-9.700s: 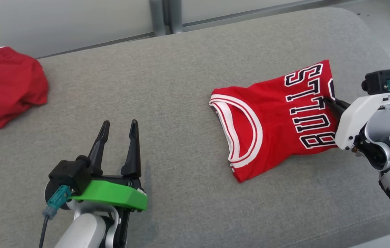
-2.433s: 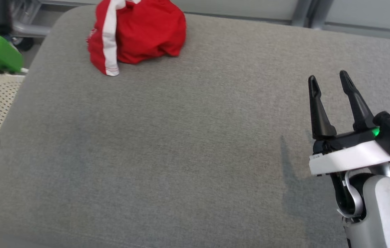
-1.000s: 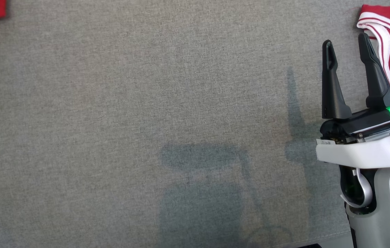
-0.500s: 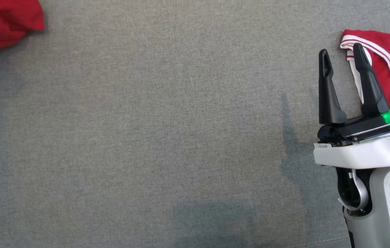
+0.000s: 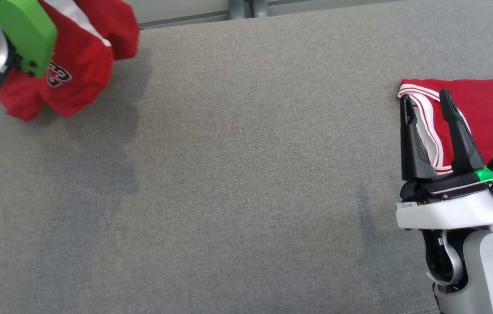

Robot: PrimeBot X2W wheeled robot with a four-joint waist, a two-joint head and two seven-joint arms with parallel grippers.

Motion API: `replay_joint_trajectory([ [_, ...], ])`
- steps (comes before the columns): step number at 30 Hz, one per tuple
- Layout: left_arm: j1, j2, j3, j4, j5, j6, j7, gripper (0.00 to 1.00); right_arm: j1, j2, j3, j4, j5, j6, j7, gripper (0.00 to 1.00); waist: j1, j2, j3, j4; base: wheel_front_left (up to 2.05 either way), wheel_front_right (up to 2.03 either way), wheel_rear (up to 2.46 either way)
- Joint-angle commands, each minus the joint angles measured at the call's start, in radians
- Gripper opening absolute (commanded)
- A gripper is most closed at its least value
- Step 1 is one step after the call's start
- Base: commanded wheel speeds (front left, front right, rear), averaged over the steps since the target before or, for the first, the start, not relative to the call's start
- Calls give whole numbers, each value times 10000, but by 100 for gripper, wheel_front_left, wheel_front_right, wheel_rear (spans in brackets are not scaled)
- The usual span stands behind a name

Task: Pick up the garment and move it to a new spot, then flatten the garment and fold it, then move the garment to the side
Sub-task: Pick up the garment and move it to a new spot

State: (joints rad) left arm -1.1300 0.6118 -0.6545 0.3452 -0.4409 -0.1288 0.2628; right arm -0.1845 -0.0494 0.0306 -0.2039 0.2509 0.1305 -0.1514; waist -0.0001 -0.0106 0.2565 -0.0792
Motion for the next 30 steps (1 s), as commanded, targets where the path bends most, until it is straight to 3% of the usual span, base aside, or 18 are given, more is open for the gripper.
replay_joint_trajectory([
  [1,-138,-24,-57,-78,-85,-7,0,0,114,-23,-11,7,56,4,-55,100,1,106,-380,-149,0,0,0],
  [12,-45,-300,-1869,-2267,-871,-11,-524,0,415,-24,-138,71,222,2,-155,100,1,106,-671,-609,0,0,0],
  [25,-570,-898,-2567,-1153,-223,-2,-1945,0,125,-23,10,300,375,4,-323,100,1,106,-497,-1169,0,0,0],
  [30,-537,-1038,-3728,-1008,-470,0,-2237,0,223,-24,10,429,407,2,-387,100,1,106,-523,-1250,0,0,0],
])
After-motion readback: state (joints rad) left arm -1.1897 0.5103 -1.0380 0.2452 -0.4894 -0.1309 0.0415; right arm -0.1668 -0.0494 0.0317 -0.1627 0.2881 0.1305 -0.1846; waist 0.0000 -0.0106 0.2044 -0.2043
